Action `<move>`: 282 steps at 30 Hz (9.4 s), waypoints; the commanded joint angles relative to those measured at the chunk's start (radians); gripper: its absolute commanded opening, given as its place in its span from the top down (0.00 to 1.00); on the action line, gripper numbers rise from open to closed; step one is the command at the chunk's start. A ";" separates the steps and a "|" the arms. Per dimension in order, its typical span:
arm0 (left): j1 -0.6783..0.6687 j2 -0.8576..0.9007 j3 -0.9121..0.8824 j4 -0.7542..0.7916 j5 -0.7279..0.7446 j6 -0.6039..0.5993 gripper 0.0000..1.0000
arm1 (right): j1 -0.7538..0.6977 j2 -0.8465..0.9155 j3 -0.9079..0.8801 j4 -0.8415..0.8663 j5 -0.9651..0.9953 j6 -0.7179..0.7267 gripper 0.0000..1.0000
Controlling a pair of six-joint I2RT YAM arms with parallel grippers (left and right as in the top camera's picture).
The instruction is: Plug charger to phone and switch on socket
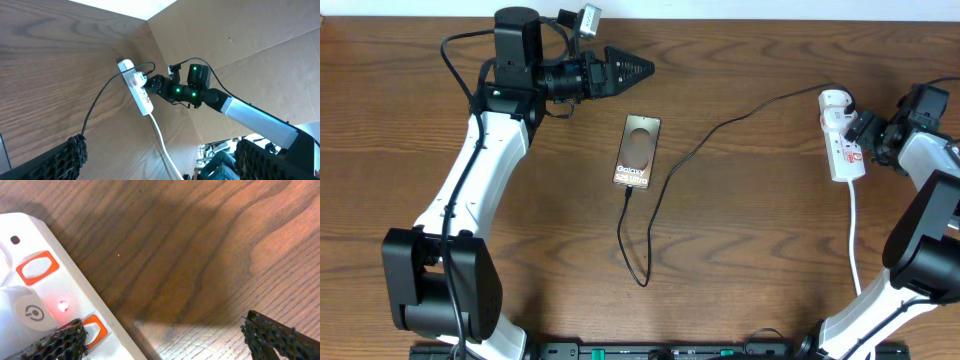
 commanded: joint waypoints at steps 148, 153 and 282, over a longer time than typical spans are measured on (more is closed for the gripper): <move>0.012 -0.220 0.010 -0.044 -0.027 0.183 0.04 | 0.044 0.048 0.242 -0.555 -0.058 -0.239 0.01; -0.022 -0.374 -0.071 -0.353 -0.359 0.420 0.04 | 0.044 0.048 0.242 -0.555 -0.058 -0.238 0.01; 0.085 -1.747 -1.405 -0.006 -0.919 0.436 0.04 | 0.042 0.061 0.242 -0.552 -0.058 -0.239 0.01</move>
